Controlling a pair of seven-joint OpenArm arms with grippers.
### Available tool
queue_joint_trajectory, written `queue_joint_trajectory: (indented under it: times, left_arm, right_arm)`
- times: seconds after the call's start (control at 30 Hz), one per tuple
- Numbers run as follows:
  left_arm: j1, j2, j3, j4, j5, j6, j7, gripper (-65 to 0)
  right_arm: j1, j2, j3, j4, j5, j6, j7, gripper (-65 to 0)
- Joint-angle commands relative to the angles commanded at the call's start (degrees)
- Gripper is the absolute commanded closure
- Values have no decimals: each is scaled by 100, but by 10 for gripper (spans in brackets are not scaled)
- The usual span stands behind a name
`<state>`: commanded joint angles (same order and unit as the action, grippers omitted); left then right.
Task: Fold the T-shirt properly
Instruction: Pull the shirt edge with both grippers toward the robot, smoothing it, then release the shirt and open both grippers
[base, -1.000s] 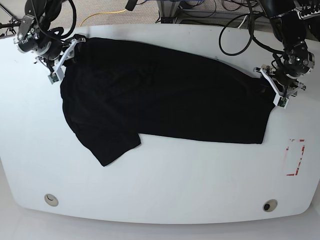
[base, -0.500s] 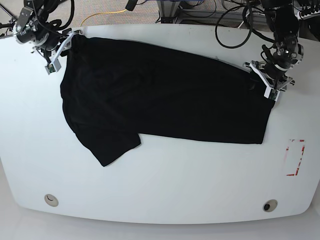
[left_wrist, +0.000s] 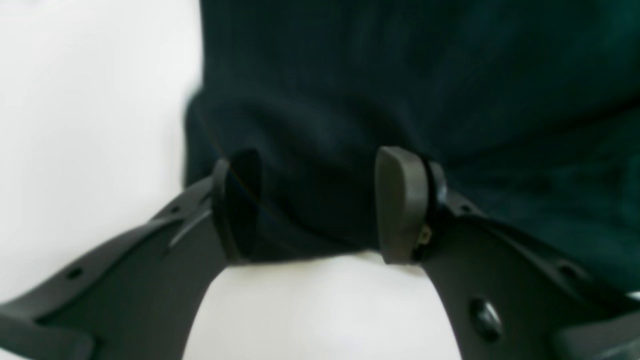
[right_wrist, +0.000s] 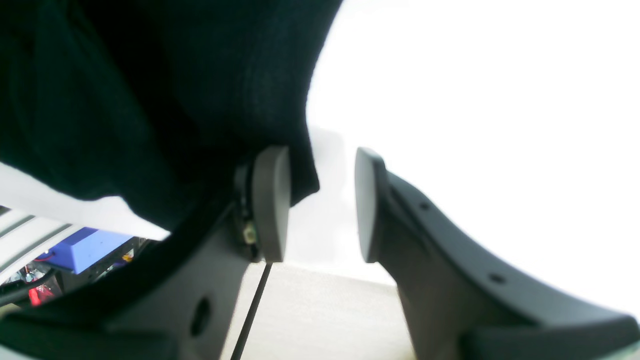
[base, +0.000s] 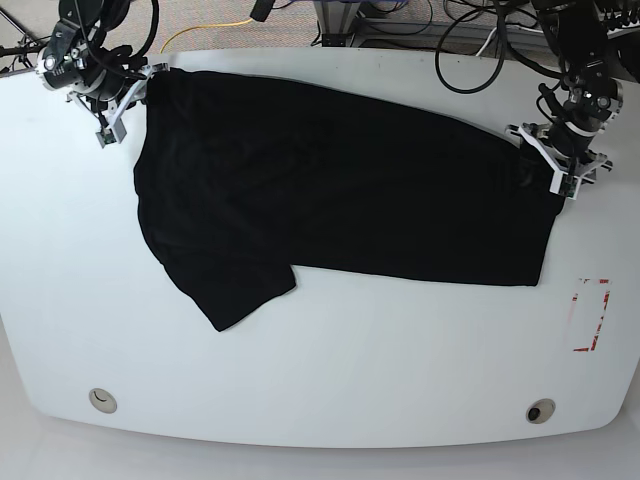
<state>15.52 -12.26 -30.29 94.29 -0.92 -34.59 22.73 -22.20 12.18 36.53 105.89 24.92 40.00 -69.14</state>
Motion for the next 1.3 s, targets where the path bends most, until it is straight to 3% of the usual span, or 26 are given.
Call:
queue_joint_trajectory:
  times: [0.33,1.03,1.13,1.2,1.23,1.3]
  left_arm:
    - [-360,-35,-316,-888,0,0,-9,-340]
    - [-176,-35,-316,-914,0,-9,-9,-338]
    - [-35,-35,-325,-905,9,-9,-9,-260]
    - [105,-35,-378,-905,9,-9,-9,-128]
    - [167,-35,-431,-905,9,-9,-9,-69]
    - [246,-9,-501,-905,26,-9,-9,-14]
  right_arm:
    - [70,-53,0,-18,-18,0,0,-208]
    - [308,-132,0,-949,-35,0,211,-200]
    - [308,-35,0,-949,-35,0,211,-120]
    - [299,53,0,-949,-26,0,211,-6]
    - [290,88,0,-949,-26,0,211,0]
    - [290,105,0,-949,-26,0,193,0]
